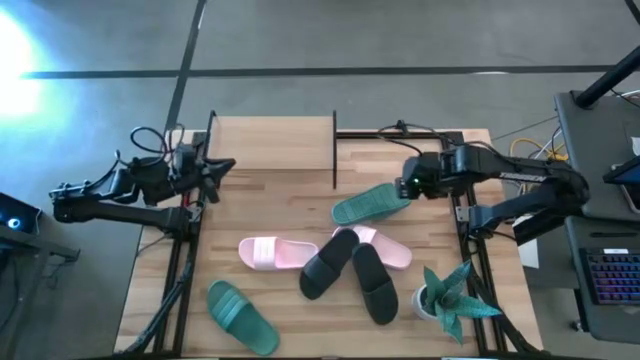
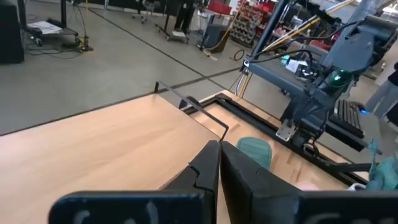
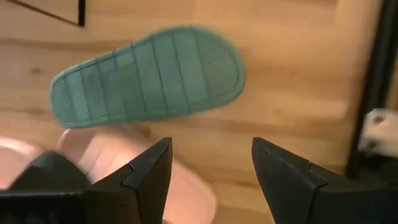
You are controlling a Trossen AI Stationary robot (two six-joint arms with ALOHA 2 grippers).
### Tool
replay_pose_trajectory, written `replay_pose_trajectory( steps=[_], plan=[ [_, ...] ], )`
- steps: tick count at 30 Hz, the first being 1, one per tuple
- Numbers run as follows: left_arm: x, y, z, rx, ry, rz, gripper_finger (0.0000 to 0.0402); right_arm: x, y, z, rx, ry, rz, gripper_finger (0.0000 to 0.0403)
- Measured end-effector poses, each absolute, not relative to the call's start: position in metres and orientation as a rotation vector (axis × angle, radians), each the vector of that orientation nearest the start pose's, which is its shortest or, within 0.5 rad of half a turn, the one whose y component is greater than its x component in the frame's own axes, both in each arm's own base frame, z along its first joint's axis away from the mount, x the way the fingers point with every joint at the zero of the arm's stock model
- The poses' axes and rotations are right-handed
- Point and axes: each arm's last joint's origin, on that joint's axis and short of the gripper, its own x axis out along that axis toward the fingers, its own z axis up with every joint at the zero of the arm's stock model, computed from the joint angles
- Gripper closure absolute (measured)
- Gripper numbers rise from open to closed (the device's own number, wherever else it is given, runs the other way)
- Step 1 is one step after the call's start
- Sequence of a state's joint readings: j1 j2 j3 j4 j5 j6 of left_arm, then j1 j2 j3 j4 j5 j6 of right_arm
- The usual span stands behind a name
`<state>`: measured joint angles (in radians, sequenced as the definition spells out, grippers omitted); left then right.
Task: Pick and place slides into the shelf
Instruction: Put the top green slide on the shelf
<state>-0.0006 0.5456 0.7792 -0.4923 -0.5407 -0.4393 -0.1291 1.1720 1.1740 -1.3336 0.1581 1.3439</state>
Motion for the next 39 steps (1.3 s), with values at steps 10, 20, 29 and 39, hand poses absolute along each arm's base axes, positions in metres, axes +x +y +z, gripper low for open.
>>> replay_pose_trajectory(
  steps=[10, 20, 29, 39],
  plan=[
    [0.115, 0.015, 0.329, -0.349, 0.158, 0.588, 0.0402, 0.153, -0.023, 0.248, 1.431, 0.622, -1.001, 0.0191],
    [0.115, 0.015, 0.329, -0.351, 0.154, 0.589, 0.0402, 0.134, -0.021, 0.188, 1.564, 0.556, -1.066, 0.019],
    [0.115, 0.015, 0.33, -0.348, 0.14, 0.608, 0.0402, 0.14, -0.023, 0.162, 1.578, 0.418, -1.008, 0.019],
    [0.115, 0.016, 0.33, -0.348, 0.139, 0.61, 0.0402, 0.147, -0.028, 0.148, 1.576, 0.165, -0.961, 0.019]
  ],
)
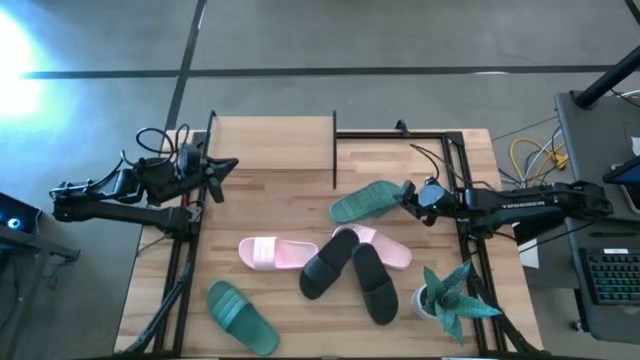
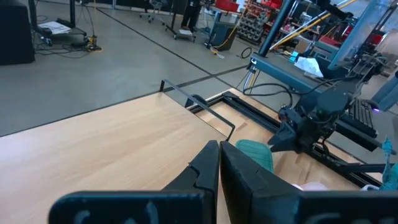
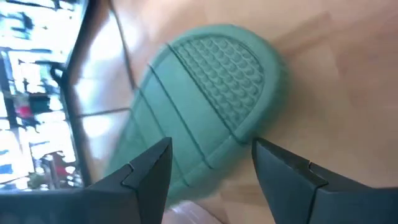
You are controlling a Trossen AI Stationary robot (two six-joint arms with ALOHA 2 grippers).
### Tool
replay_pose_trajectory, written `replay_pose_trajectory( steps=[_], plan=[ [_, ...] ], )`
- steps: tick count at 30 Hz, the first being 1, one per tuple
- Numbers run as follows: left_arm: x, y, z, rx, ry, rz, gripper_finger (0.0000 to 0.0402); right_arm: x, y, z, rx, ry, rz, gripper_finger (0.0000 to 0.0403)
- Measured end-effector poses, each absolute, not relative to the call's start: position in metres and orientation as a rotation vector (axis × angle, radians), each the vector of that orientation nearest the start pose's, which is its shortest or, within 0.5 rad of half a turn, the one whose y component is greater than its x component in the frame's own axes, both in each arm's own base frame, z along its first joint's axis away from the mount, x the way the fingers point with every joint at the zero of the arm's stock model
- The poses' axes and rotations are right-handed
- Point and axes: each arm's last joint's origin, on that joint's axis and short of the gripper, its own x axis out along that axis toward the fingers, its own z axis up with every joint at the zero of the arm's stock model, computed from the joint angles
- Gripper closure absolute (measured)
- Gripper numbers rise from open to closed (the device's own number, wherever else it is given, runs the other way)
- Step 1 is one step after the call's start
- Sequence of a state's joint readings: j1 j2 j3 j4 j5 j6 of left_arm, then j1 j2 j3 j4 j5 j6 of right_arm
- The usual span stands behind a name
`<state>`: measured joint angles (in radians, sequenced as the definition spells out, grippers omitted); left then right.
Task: Pick and place slides into the shelf
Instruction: Put the top green slide on the shelf
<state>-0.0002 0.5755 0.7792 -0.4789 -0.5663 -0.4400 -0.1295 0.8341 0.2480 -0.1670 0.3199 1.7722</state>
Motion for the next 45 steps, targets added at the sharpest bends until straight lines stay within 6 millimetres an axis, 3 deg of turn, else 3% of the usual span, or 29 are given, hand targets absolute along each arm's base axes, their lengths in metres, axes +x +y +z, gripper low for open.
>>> replay_pose_trajectory(
  steps=[12, 16, 21, 35, 39, 45],
  plan=[
    [0.115, 0.016, 0.33, -0.34, 0.139, 0.622, 0.0402, 0.143, -0.028, 0.132, 1.572, 0.228, -1.037, 0.019],
    [0.115, 0.016, 0.33, -0.337, 0.137, 0.633, 0.0402, 0.143, -0.03, 0.128, 1.549, 0.169, -1.082, 0.019],
    [0.114, 0.016, 0.331, -0.334, 0.134, 0.644, 0.0402, 0.147, -0.032, 0.131, 1.527, 0.073, -1.082, 0.019],
    [0.114, 0.017, 0.331, -0.333, 0.132, 0.65, 0.0402, 0.165, -0.039, 0.122, 1.483, 0.042, -1.046, 0.0194],
    [0.114, 0.017, 0.331, -0.333, 0.132, 0.65, 0.0402, 0.17, -0.044, 0.119, 1.472, 0.032, -1.075, 0.0221],
    [0.114, 0.017, 0.331, -0.334, 0.132, 0.65, 0.0402, 0.177, -0.046, 0.127, 1.448, 0.021, -1.044, 0.0318]
  ],
)
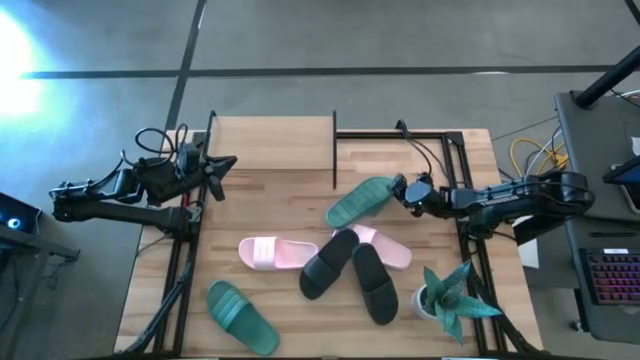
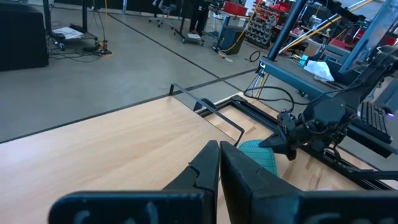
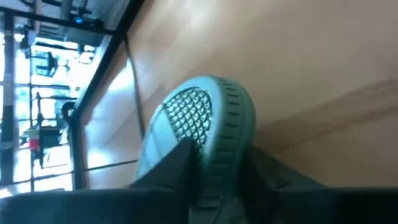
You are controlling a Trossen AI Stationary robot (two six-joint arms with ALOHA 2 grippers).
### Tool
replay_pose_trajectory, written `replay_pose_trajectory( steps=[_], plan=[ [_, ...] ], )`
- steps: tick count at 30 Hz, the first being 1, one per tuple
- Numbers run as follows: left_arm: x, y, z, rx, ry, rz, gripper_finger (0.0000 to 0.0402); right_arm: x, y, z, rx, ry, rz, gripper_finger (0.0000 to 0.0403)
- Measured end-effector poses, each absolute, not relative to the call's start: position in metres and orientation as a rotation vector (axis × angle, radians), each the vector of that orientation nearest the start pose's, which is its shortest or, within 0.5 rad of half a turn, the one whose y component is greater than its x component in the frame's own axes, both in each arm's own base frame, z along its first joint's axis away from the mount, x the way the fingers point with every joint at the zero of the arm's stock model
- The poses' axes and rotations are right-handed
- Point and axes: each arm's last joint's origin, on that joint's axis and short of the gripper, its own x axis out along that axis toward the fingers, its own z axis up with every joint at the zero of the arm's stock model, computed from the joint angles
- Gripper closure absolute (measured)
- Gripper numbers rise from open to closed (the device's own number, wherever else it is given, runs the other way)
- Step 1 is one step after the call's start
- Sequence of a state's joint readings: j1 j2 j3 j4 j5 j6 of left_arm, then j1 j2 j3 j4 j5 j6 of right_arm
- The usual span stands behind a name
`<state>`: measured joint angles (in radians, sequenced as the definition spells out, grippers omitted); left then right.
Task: Pick and place slides into the shelf
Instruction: Put the top green slide on the shelf
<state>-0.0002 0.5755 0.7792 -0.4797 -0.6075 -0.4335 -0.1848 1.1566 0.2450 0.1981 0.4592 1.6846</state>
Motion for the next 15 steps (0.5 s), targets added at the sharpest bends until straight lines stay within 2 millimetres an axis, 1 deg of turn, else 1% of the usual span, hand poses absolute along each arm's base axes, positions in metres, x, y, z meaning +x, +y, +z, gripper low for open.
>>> replay_pose_trajectory(
  steps=[3, 6, 8, 11, 15],
  plan=[
    [0.114, 0.016, 0.331, -0.334, 0.132, 0.649, 0.0402, 0.18, -0.047, 0.141, 1.364, -0.014, -1.009, 0.0361],
    [0.114, 0.016, 0.33, -0.334, 0.132, 0.649, 0.0402, 0.183, -0.05, 0.164, 1.176, -0.035, -0.993, 0.0363],
    [0.114, 0.016, 0.331, -0.334, 0.132, 0.649, 0.0402, 0.184, -0.052, 0.186, 1.01, -0.032, -1.011, 0.0363],
    [0.114, 0.016, 0.331, -0.334, 0.132, 0.649, 0.0402, 0.183, -0.054, 0.222, 0.744, 0.035, -1.054, 0.0363],
    [0.114, 0.016, 0.331, -0.333, 0.133, 0.649, 0.0402, 0.18, -0.055, 0.28, 0.387, 0.13, -1.097, 0.0351]
  ],
)
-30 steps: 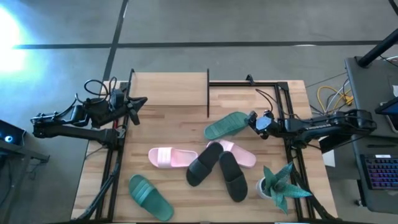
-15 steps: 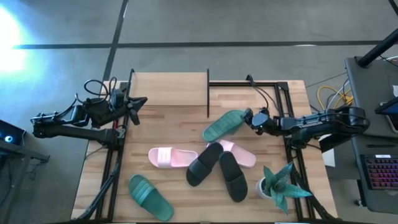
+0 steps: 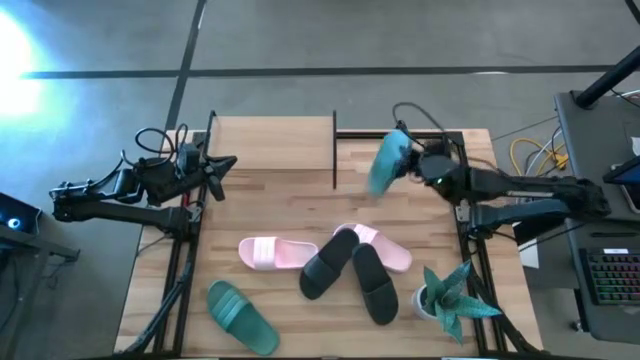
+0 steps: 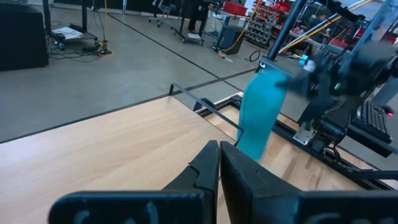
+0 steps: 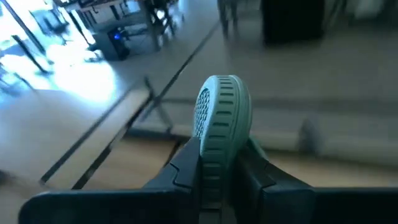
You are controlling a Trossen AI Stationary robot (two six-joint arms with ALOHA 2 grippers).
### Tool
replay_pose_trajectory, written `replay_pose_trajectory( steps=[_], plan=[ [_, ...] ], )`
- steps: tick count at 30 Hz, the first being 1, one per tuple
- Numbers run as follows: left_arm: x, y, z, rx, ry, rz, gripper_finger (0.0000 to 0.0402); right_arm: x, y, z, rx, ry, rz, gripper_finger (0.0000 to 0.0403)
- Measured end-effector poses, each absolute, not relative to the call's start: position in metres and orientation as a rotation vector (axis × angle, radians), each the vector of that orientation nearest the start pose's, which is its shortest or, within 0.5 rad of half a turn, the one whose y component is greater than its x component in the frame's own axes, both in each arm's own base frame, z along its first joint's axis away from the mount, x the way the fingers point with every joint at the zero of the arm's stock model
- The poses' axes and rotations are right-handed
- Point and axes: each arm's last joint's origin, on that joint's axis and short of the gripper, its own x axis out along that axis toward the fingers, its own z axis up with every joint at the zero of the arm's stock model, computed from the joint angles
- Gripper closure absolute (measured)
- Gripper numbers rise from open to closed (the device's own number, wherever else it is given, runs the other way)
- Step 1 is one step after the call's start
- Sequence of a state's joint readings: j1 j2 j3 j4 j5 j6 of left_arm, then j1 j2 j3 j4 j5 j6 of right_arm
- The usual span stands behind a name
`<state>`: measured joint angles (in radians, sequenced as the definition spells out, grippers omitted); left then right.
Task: Pick and place slides into the shelf
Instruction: Put the top green slide on the shelf
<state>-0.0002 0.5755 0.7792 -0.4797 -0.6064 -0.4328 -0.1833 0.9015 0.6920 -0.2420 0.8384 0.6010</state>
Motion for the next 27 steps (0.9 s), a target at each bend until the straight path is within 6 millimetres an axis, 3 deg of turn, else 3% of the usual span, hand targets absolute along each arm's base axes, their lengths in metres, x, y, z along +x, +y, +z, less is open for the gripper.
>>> replay_pose_trajectory(
  steps=[5, 9, 14, 21, 27],
  plan=[
    [0.117, 0.016, 0.329, -0.327, 0.147, 0.65, 0.0402, 0.182, -0.056, 0.341, 0.062, 0.305, -1.064, 0.0346],
    [0.122, 0.016, 0.327, -0.321, 0.164, 0.654, 0.0402, 0.195, -0.056, 0.348, -0.037, 0.611, -0.955, 0.0346],
    [0.128, 0.016, 0.324, -0.311, 0.193, 0.659, 0.0402, 0.222, -0.054, 0.313, -0.162, 1.028, -0.905, 0.0346],
    [0.135, 0.016, 0.321, -0.308, 0.219, 0.664, 0.0402, 0.265, -0.051, 0.256, -0.522, 1.211, -1.056, 0.0345],
    [0.135, 0.016, 0.328, -0.336, 0.148, 0.639, 0.0402, 0.283, -0.058, 0.211, -0.28, 1.414, -1.029, 0.0331]
  ],
)
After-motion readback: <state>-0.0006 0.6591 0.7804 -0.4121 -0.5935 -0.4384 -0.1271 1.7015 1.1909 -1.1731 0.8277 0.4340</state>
